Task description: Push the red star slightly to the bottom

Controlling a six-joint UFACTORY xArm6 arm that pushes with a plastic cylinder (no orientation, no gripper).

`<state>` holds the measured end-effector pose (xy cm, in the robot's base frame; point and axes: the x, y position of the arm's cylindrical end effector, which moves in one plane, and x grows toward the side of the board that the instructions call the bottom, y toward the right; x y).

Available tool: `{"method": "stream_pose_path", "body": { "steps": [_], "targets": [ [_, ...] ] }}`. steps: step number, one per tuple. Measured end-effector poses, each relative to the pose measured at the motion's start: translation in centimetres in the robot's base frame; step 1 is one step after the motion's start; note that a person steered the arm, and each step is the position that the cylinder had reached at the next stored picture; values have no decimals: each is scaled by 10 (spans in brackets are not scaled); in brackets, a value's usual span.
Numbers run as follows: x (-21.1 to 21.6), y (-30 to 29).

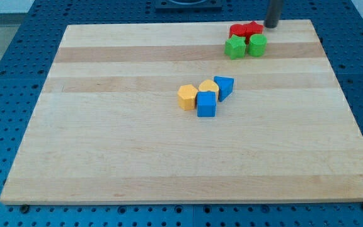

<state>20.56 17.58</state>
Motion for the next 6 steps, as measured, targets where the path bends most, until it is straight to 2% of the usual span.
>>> {"method": "stream_pose_path", "body": {
  "steps": [1,2,4,5,6],
  "targets": [
    [8,-24],
    [24,-24],
    [14,-24],
    [-6,-13],
    [-7,53]
  ]
}}
